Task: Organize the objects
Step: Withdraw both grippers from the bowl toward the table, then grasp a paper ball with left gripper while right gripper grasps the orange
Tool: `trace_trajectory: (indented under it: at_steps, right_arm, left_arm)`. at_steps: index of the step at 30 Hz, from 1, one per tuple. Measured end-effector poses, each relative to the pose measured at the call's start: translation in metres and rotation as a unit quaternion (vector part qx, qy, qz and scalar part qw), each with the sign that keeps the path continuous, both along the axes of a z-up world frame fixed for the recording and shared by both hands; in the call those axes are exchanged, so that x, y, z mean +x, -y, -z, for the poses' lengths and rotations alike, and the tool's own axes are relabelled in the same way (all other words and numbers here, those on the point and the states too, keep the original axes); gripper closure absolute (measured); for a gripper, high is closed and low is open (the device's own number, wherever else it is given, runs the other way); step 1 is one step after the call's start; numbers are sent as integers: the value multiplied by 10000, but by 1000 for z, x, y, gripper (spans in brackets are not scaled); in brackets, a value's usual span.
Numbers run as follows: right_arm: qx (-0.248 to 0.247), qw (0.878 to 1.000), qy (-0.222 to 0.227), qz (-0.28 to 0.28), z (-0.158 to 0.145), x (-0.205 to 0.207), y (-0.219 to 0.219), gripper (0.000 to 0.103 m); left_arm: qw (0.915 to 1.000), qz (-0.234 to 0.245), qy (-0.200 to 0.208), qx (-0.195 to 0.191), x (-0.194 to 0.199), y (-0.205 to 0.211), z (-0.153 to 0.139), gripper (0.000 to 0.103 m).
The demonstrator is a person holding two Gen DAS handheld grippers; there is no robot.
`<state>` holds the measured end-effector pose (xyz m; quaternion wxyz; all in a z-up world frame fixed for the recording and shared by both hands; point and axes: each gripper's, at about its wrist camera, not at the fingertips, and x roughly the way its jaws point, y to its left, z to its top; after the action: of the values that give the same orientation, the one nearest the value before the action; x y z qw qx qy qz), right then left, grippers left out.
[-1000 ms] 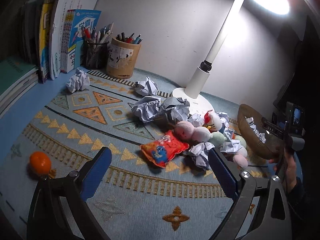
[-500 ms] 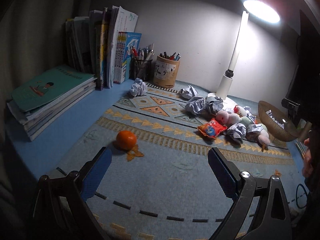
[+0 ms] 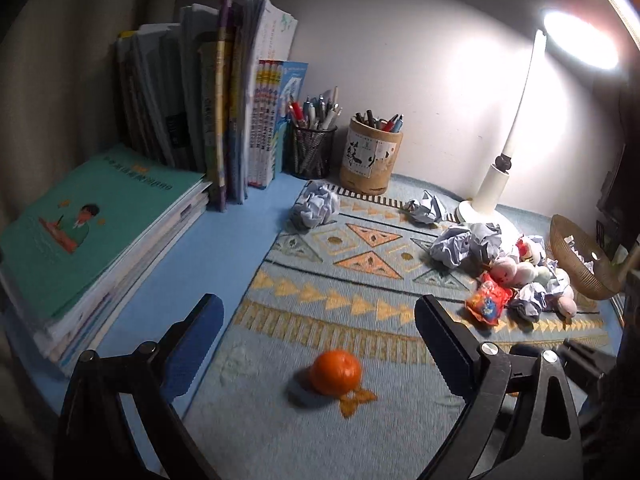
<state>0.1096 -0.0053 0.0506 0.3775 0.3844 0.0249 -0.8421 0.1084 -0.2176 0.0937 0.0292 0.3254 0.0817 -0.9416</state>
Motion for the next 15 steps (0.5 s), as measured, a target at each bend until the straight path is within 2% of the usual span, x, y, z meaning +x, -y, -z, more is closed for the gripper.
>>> trace_trajectory:
  at_steps: [1,4,7,10,12,15]
  right_arm:
    - [-128,9996,261,46,8,-3,5,18]
    - [-96,9965,763,317,29,-13,25,19]
    - [-11,9954,908,305,39,-18,43,24]
    - [85,9970,734,239,37,-21,57,24]
    - [79,9977,653,142,36,-25,68,24]
    - [133,9982,585,-33,36,-33,86,24]
  left_arm:
    - [9994,319,147,73,-25,3,-1,7]
    - [9954,748,605,37,-100,13,8,7]
    - [9925,865,859,-7,-155,21,26,7]
    - [9922,929,826,121,-183,26,42,7]
    - [9944,812,664,-110,-188,27,48,8]
    - [9951,870,456,97,-188,36,52,8]
